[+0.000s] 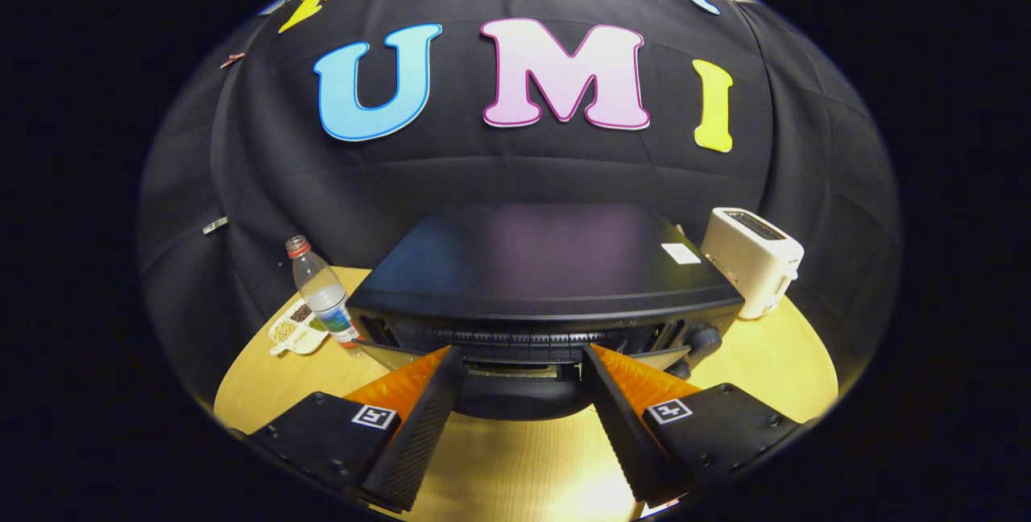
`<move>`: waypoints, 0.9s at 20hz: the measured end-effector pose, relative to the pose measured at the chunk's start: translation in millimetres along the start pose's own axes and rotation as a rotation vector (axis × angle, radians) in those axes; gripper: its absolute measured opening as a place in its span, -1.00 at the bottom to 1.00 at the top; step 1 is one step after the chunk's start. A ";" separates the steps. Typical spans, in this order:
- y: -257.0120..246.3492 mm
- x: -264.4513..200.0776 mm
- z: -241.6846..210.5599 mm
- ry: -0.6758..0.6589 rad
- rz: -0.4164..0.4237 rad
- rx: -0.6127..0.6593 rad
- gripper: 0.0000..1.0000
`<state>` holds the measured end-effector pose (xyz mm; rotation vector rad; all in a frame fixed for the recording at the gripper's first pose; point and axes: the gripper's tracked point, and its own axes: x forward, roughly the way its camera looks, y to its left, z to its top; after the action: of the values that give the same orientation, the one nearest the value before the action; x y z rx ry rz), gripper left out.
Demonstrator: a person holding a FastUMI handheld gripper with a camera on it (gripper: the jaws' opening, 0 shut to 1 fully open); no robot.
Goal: Open the toaster oven, put the food inside, and close the toaster oven door.
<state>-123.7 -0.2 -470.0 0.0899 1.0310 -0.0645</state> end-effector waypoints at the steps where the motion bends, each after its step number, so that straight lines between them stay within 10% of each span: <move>1: -1.6 -5.5 -10.1 0.028 -0.002 0.006 0.93; 13: -7.2 -47.6 -137.5 0.381 0.046 -0.069 0.96; 18: -7.2 -59.0 -121.0 0.366 0.108 -0.037 0.95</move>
<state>-257.9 6.1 -481.4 0.1269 1.3908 0.0723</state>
